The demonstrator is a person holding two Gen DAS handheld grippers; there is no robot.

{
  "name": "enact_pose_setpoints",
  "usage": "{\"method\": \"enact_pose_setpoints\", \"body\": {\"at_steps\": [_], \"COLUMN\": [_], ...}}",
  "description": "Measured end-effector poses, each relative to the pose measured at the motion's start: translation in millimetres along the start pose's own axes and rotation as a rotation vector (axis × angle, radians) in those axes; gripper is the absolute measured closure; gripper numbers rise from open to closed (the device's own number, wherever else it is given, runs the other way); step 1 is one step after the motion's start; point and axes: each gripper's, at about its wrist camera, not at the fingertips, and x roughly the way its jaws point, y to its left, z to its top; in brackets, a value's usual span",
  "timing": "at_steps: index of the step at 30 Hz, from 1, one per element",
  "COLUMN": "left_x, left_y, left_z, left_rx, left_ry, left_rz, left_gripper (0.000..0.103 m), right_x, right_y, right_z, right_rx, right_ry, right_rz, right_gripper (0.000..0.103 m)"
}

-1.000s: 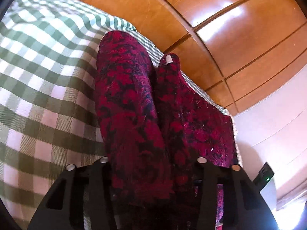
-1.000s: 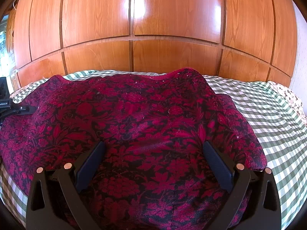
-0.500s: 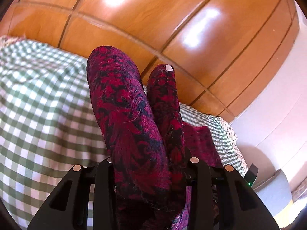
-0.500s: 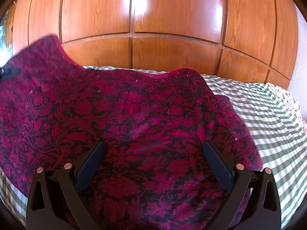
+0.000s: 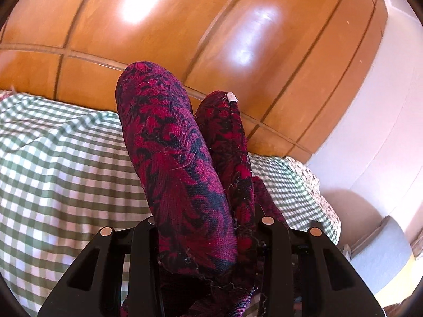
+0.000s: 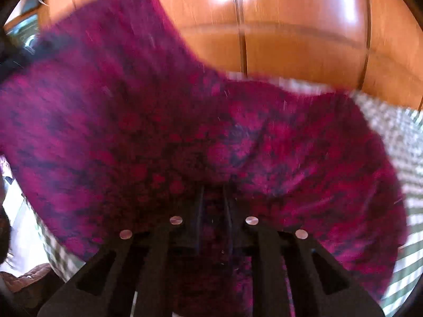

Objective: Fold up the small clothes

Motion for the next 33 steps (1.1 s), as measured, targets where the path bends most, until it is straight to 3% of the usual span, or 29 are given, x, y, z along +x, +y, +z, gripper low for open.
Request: {"method": "enact_pose_setpoints", "body": {"at_steps": [9, 16, 25, 31, 33], "left_x": [18, 33, 56, 77, 85], "left_y": [-37, -73, -105, -135, -143], "left_z": [0, -7, -25, -43, -51], "left_rx": [0.062, 0.160, 0.248, 0.344, 0.373], "left_ry": [0.004, -0.003, -0.011, -0.006, -0.008], "left_rz": [0.005, 0.048, 0.106, 0.132, 0.138], "left_gripper": [0.069, 0.069, 0.069, 0.069, 0.069], "right_x": [-8, -50, -90, -103, -110], "right_y": [-17, -37, -86, -109, -113], "right_z": [2, -2, -6, -20, -23], "right_rx": [0.080, 0.143, 0.204, 0.325, 0.363], "right_ry": [-0.009, -0.065, -0.062, -0.059, -0.062], "right_rz": [0.057, 0.123, 0.024, 0.141, 0.136], "right_gripper": [0.091, 0.067, 0.063, 0.063, 0.063]}}
